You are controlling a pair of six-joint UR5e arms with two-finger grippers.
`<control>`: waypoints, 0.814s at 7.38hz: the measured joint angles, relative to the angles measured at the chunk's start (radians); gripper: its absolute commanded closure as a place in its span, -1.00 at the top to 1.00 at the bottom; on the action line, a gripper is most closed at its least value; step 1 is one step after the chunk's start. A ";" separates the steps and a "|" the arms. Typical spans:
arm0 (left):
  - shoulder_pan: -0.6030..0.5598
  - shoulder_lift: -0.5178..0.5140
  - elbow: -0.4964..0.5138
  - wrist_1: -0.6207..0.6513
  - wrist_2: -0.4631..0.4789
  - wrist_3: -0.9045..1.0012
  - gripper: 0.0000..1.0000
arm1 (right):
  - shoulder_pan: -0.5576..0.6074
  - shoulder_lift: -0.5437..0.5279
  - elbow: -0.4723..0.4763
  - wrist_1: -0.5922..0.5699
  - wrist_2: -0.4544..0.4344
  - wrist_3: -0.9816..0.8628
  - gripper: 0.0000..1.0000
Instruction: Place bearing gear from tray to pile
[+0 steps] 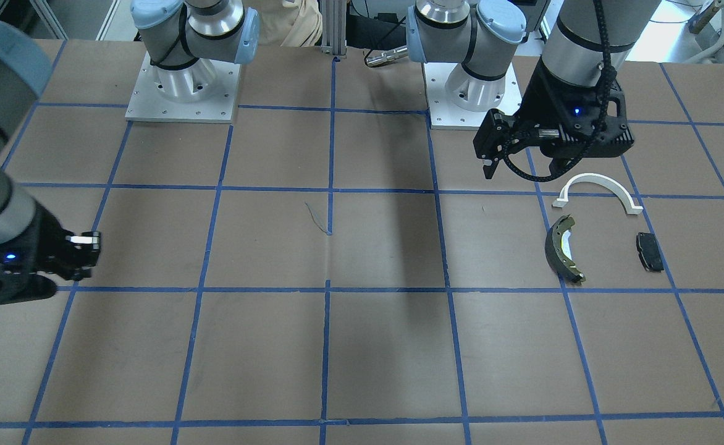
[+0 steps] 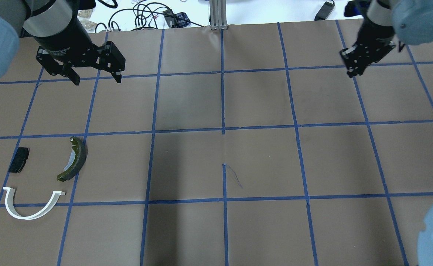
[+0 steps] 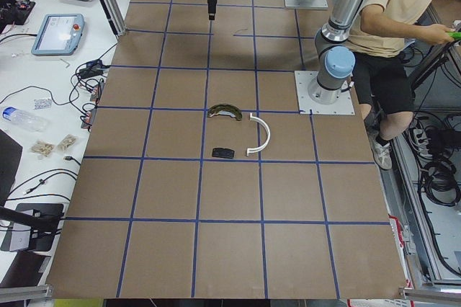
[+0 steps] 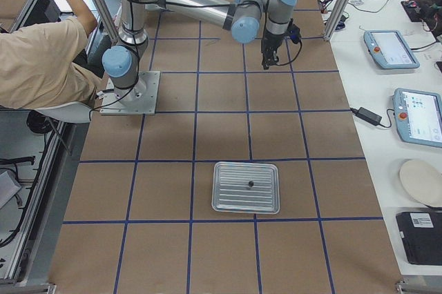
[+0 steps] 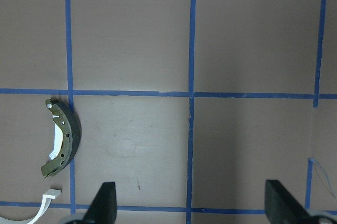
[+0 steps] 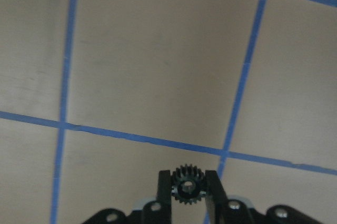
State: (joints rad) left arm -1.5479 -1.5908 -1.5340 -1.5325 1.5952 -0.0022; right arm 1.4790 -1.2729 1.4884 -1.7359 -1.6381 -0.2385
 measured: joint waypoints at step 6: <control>-0.001 0.000 0.000 0.000 0.000 0.001 1.00 | 0.531 0.211 0.004 -0.250 0.066 0.755 -1.00</control>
State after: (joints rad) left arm -1.5491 -1.5905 -1.5340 -1.5325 1.5953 -0.0015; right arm 2.0100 -1.0619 1.4924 -1.9859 -1.5716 0.5163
